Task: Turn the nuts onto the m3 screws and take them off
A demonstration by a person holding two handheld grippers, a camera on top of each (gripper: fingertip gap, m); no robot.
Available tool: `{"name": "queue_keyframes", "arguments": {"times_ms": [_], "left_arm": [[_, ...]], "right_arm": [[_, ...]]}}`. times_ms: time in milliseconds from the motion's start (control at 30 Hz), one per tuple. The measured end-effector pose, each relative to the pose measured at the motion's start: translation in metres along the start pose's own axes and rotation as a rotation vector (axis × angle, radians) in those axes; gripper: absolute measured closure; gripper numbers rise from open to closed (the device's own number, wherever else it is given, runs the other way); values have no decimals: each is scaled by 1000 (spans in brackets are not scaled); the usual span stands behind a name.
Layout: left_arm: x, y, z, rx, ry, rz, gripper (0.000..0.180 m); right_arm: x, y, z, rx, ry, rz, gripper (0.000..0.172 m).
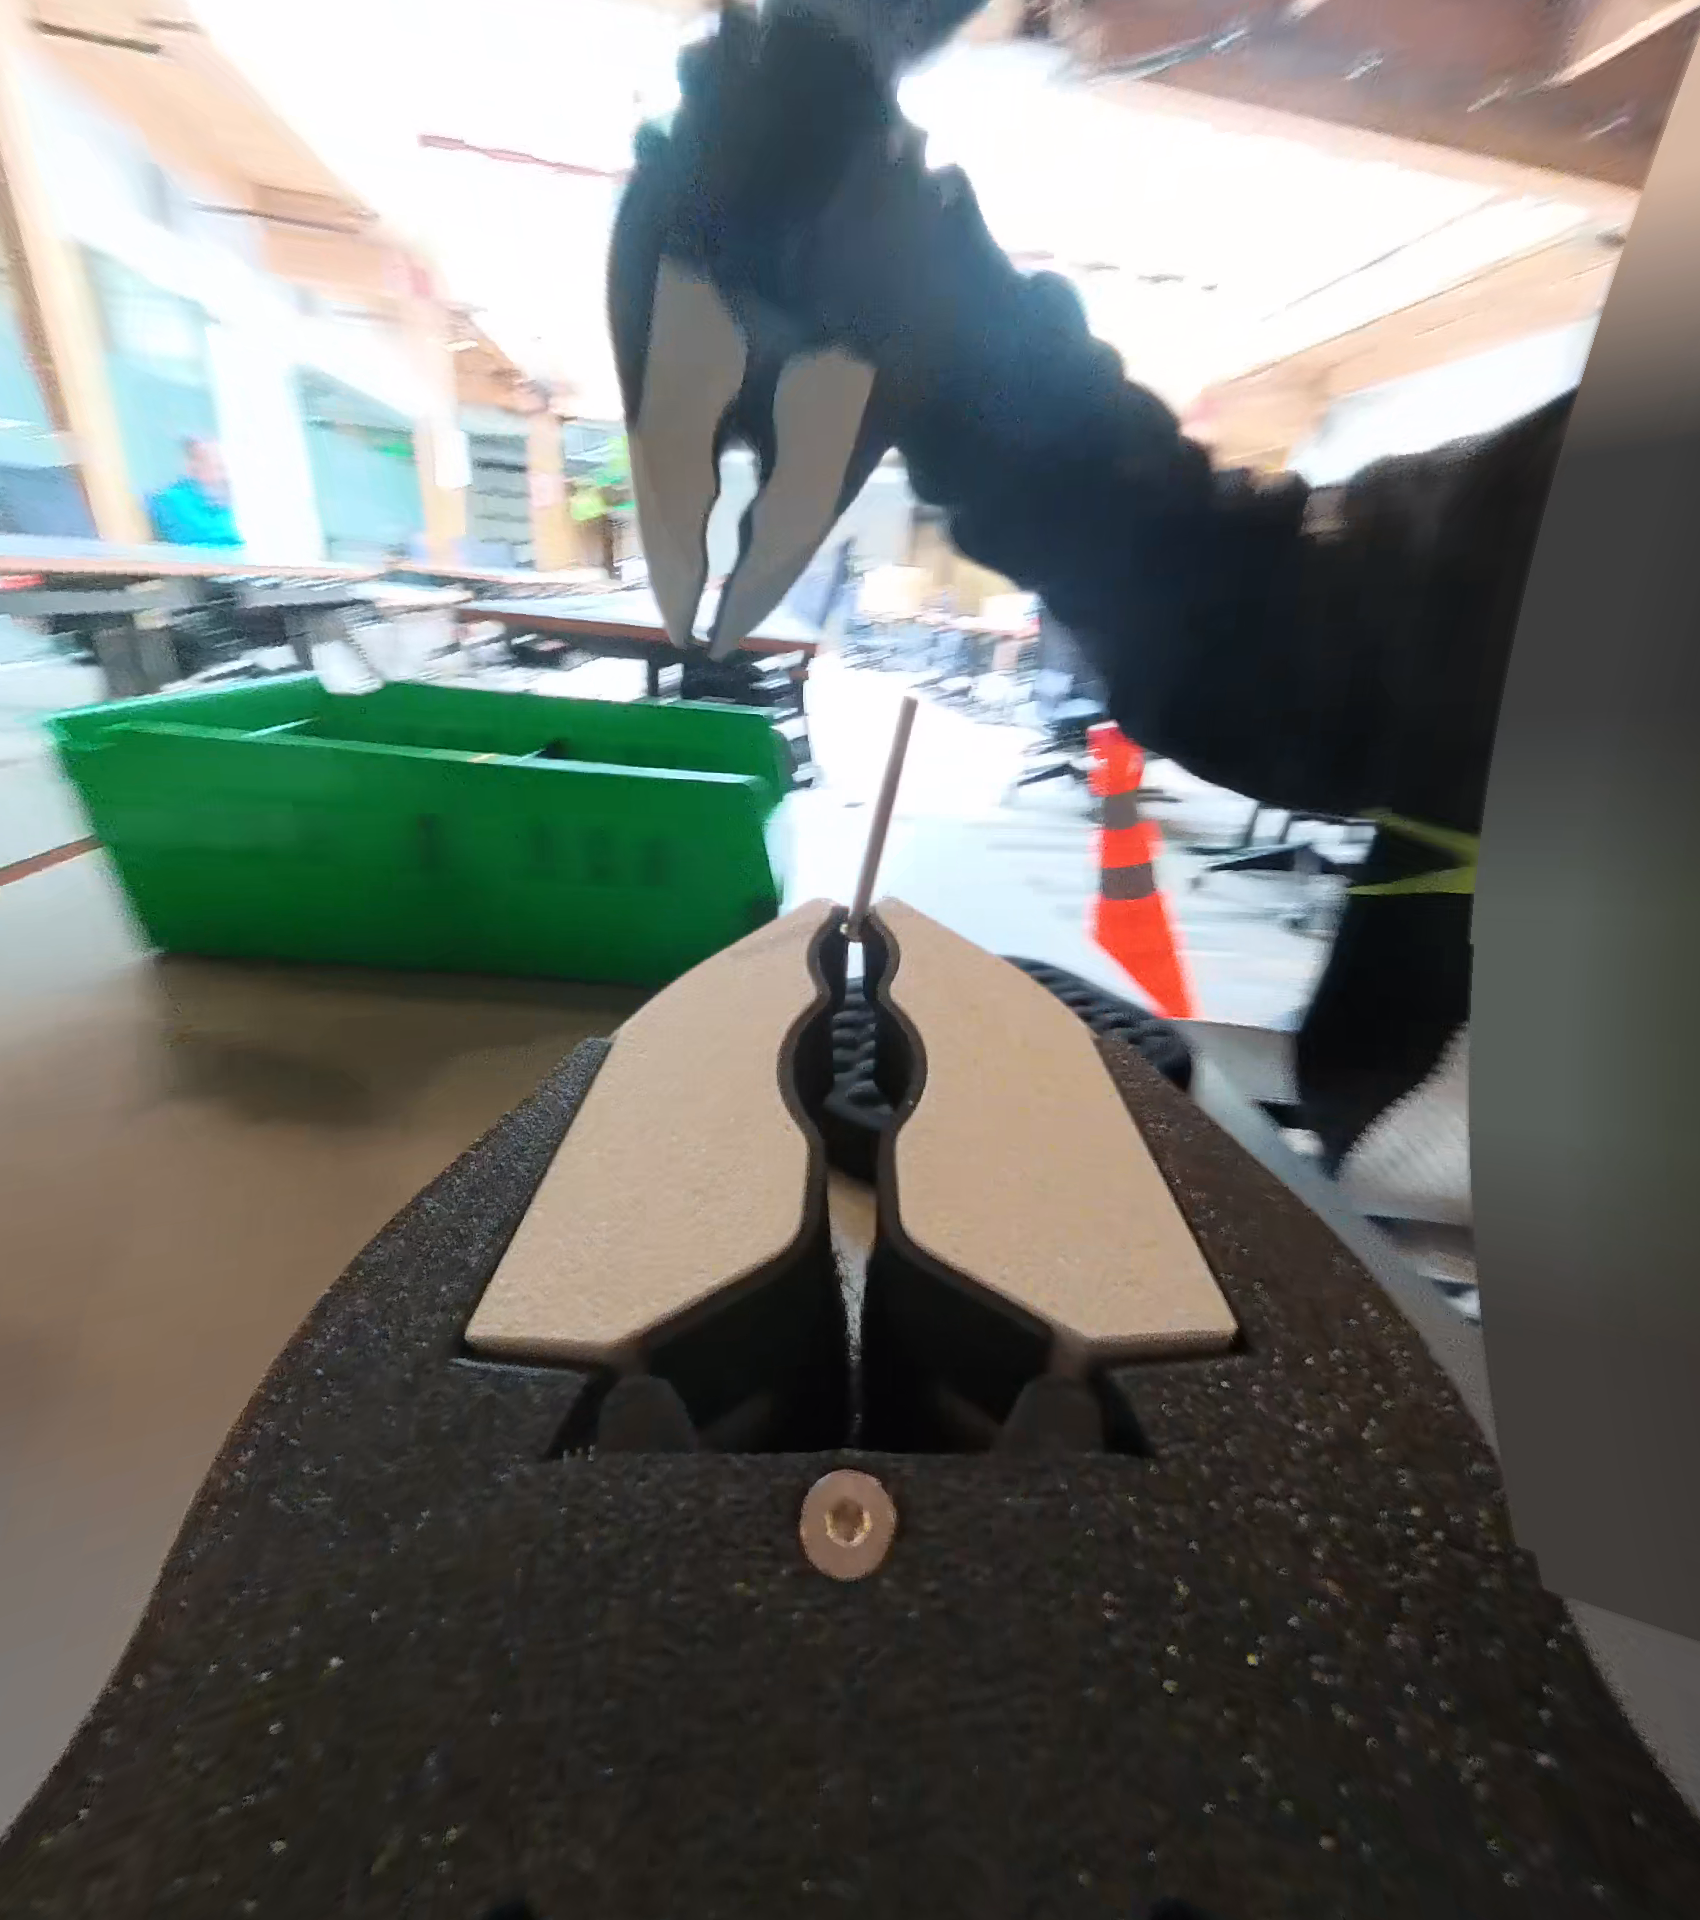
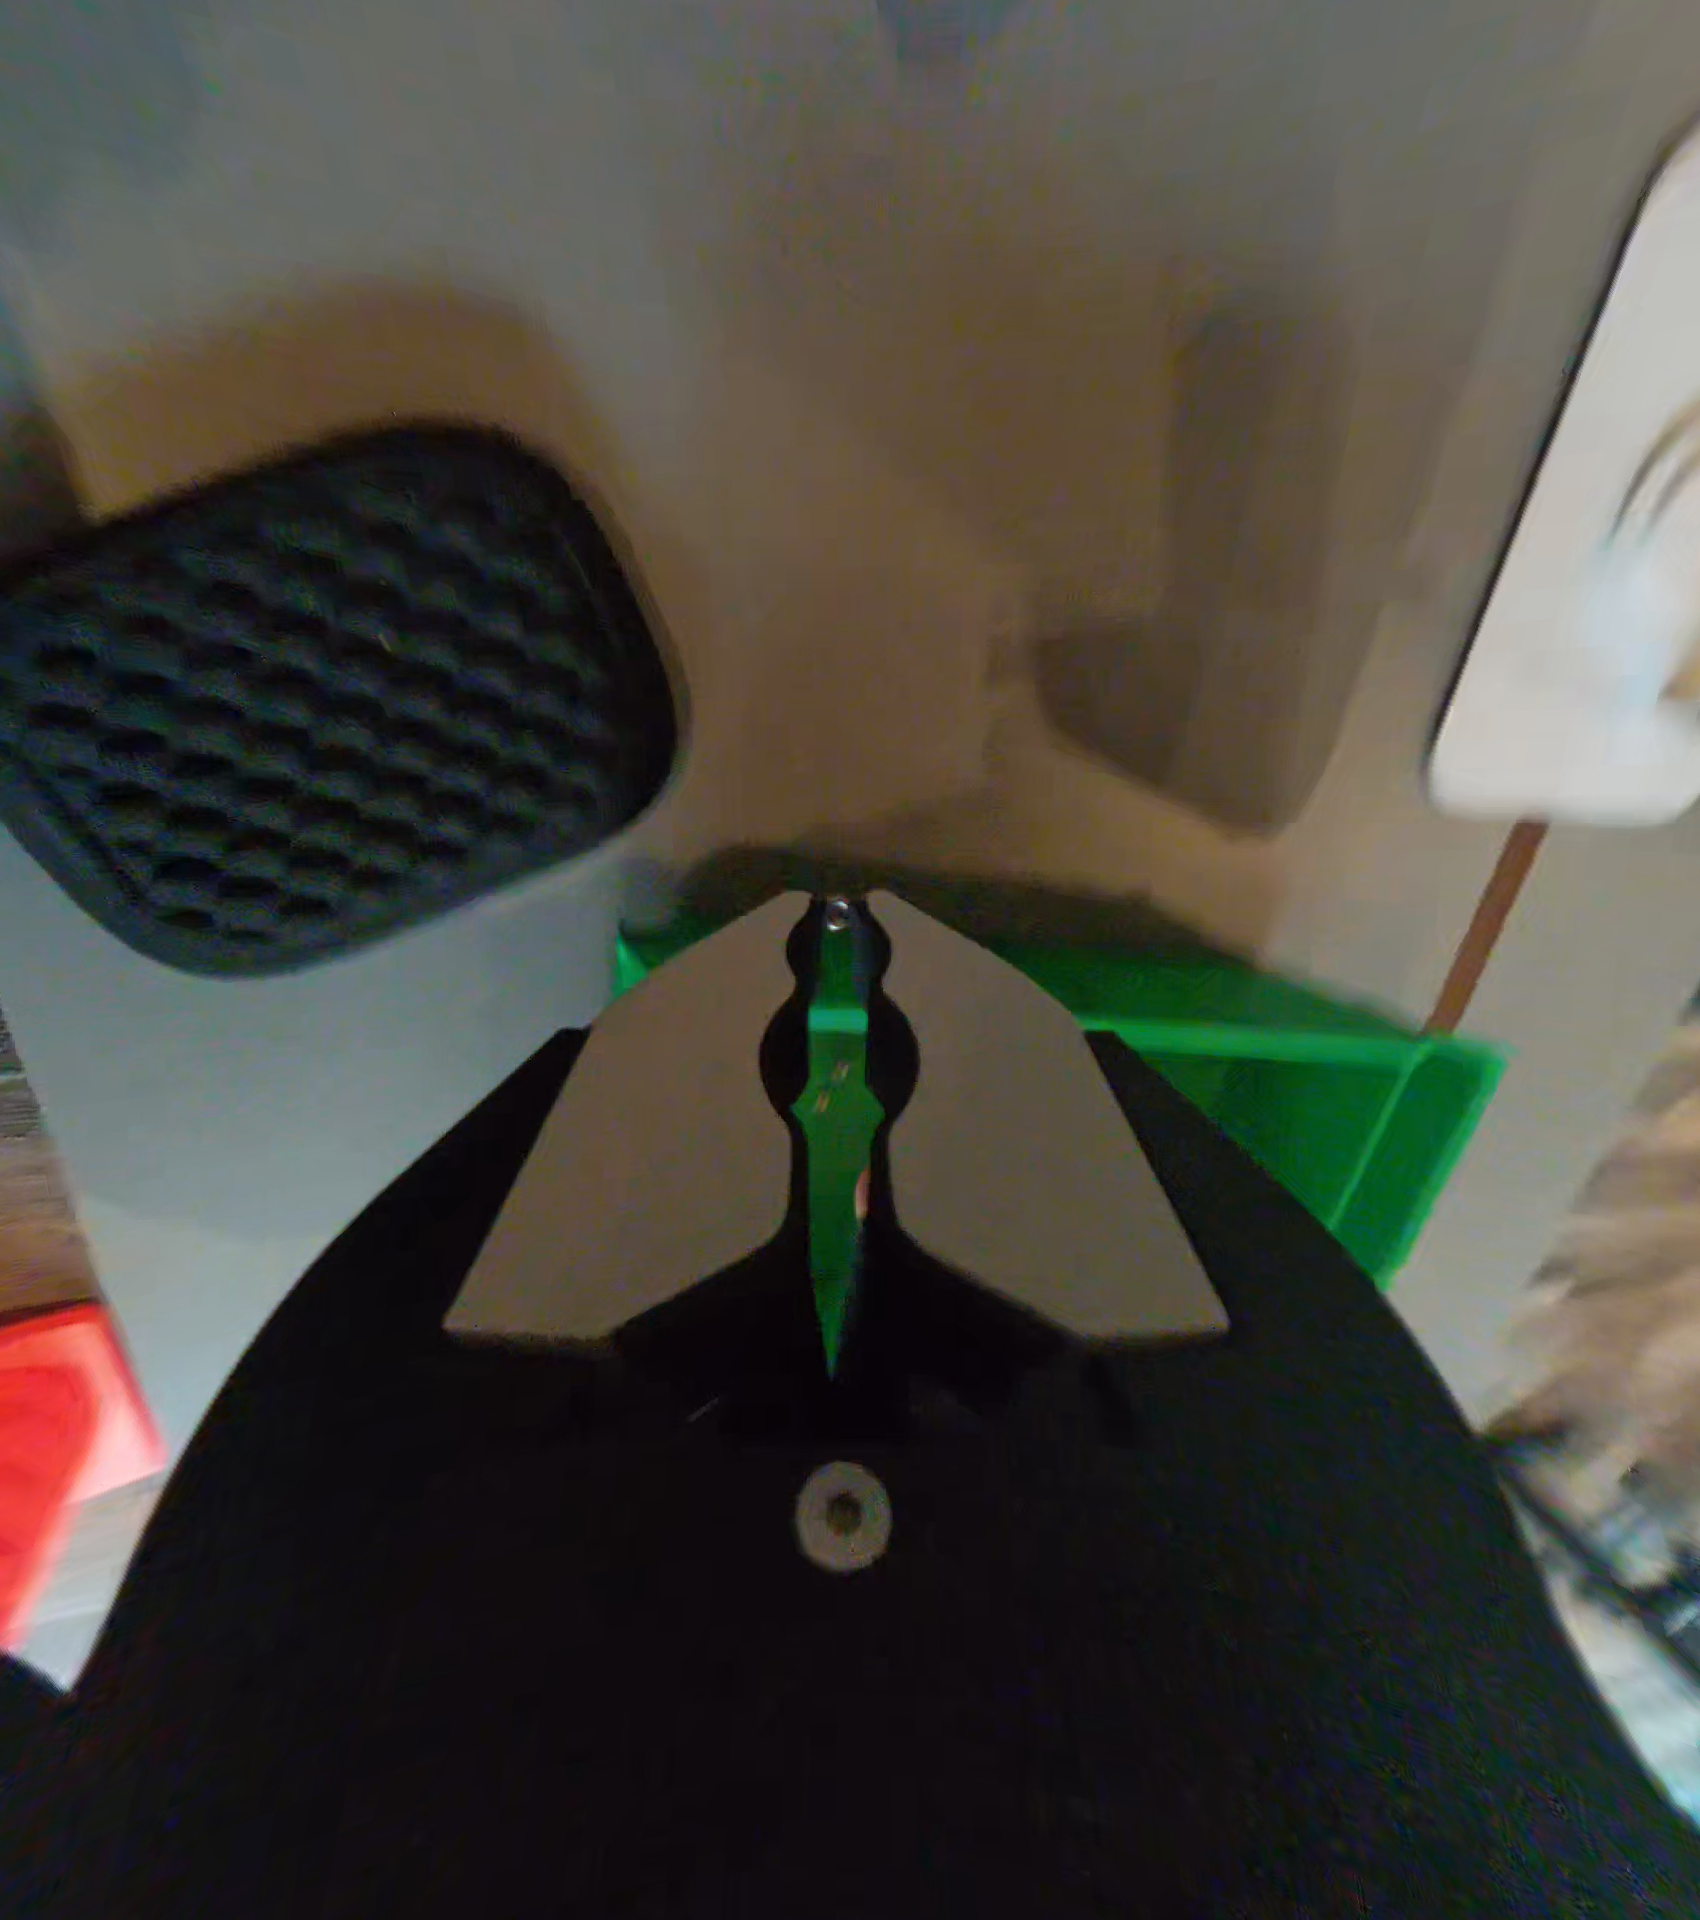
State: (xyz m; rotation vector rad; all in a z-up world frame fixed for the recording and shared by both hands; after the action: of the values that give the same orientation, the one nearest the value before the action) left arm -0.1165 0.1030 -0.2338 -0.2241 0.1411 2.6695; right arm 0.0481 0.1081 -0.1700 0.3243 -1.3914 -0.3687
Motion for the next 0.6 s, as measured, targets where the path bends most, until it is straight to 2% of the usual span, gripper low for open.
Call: {"name": "queue_keyframes", "arguments": {"times_ms": [167,300,400,600], "left_arm": [[-1,-1,-7,-3,-56,49,179],[2,2,-6,3,-66,43,179],[5,4,-6,-1,-78,41,179],[11,9,-2,11,-75,36,179]], "right_arm": [[-28,-2,-92,-254,-192,9,168],[-61,-13,-144,-397,-316,16,167],[-85,-22,-163,-454,-363,40,167],[-115,-28,-174,-513,-383,53,167]]}}
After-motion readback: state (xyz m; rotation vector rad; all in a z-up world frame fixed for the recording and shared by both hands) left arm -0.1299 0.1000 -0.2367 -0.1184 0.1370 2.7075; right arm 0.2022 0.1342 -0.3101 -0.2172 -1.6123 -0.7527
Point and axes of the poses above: each gripper's, where its closed fingertips meet, x back along the fingers, z out of its top, y = z × x across the jaws, the point moved 3 cm from there along x, back along the fingers, and after that the axes turned 13 degrees about -z, right-handed, at the moved point
